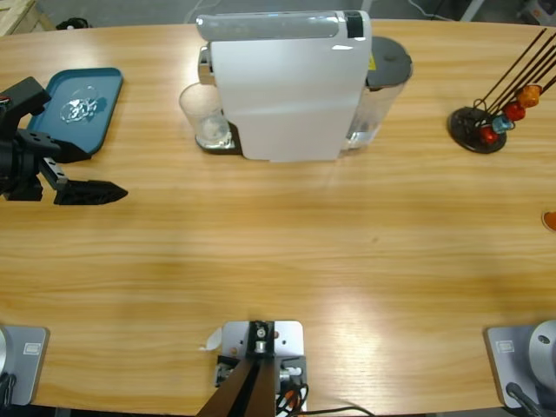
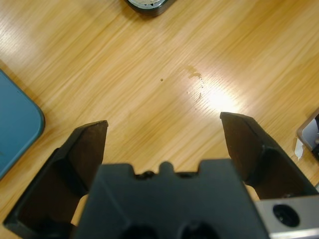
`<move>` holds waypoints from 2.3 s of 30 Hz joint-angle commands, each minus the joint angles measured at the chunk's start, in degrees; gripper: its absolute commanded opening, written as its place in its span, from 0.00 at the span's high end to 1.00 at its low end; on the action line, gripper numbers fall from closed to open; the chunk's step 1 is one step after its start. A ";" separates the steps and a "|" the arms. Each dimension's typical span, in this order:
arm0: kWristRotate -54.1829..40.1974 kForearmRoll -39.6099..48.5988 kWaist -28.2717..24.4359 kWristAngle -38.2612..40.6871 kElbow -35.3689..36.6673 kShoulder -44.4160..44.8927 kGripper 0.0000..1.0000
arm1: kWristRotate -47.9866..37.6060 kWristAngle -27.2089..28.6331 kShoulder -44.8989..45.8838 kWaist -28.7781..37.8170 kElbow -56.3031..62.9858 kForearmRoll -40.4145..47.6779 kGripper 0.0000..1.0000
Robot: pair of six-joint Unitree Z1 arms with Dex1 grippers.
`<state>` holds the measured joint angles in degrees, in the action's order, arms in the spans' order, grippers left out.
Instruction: Pour coffee
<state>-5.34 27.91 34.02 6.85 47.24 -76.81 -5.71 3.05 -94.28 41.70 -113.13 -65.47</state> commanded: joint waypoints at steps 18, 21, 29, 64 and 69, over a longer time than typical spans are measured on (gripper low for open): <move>1.74 -0.84 1.79 1.14 -2.21 6.10 0.00 | -3.65 -8.36 21.63 4.26 59.60 27.15 0.00; 1.47 -0.46 1.77 1.14 -2.56 6.78 0.00 | -3.51 -7.45 25.02 4.26 62.82 27.75 0.00; 1.56 0.35 1.75 1.06 -2.68 8.63 0.01 | -3.50 -7.18 28.27 4.26 66.92 33.39 0.00; 1.49 3.73 2.72 1.23 -2.68 12.67 0.00 | -3.07 -1.03 22.91 4.26 65.23 35.33 0.00; 1.47 4.27 2.72 1.14 -2.93 13.46 0.00 | -3.07 -1.03 23.58 4.26 65.40 35.24 0.00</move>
<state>-3.99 31.42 36.20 7.08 44.98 -63.25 -8.84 0.89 -70.37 45.31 -47.90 -30.58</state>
